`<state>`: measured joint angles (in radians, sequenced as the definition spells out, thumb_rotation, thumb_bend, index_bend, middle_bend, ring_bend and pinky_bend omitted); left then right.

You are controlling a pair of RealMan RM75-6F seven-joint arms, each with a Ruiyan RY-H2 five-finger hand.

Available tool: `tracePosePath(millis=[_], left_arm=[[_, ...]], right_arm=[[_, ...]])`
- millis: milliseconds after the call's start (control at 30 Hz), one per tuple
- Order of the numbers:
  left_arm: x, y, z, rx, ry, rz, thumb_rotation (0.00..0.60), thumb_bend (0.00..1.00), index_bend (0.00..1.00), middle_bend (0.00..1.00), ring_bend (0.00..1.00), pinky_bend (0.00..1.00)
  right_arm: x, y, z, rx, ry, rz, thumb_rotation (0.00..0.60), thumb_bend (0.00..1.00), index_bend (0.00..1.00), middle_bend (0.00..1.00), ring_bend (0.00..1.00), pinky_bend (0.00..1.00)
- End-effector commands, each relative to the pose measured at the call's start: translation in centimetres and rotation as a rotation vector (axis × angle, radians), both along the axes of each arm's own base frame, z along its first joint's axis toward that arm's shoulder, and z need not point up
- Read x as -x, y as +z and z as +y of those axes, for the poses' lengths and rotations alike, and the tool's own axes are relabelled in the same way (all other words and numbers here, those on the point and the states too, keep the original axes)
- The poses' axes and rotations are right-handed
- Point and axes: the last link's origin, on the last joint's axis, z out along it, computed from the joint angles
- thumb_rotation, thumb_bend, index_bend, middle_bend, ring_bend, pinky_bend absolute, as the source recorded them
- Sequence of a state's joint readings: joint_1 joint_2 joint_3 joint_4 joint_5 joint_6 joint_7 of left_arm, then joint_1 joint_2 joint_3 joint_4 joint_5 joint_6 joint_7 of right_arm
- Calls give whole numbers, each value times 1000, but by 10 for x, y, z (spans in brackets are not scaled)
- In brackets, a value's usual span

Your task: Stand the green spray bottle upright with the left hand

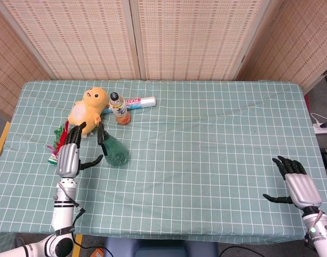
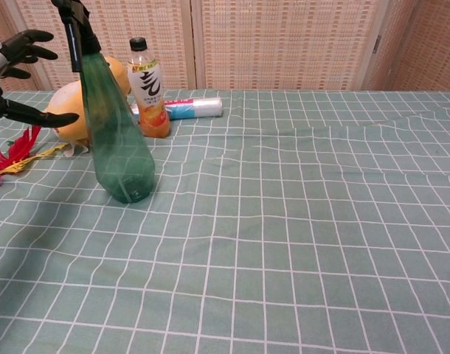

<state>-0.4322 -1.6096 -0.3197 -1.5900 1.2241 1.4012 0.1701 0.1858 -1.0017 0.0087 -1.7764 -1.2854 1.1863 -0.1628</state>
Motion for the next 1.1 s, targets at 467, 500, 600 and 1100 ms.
tracePosePath(millis=[467,500,600,1100], left_arm=[[80,89,-52,55,-27,592,600,256,270,186,76,180],[85,91,-56,47,-18,594,600,256,265,184,71,167],[91,98,-62,17,0,544,600,256,222,181,70,145],[92,96,-52,-46,22,475,600,257,162,199,78,107]], right_arm=[[0,0,1,6,14,4,600,0,0,0,0,0],[0,0,1,8,11,4,600,0,0,0,0,0],[0,-1,2,13,8,12,600,0,0,0,0,0],[0,-2,2,26,17,35,600,129,10,0,0,0]])
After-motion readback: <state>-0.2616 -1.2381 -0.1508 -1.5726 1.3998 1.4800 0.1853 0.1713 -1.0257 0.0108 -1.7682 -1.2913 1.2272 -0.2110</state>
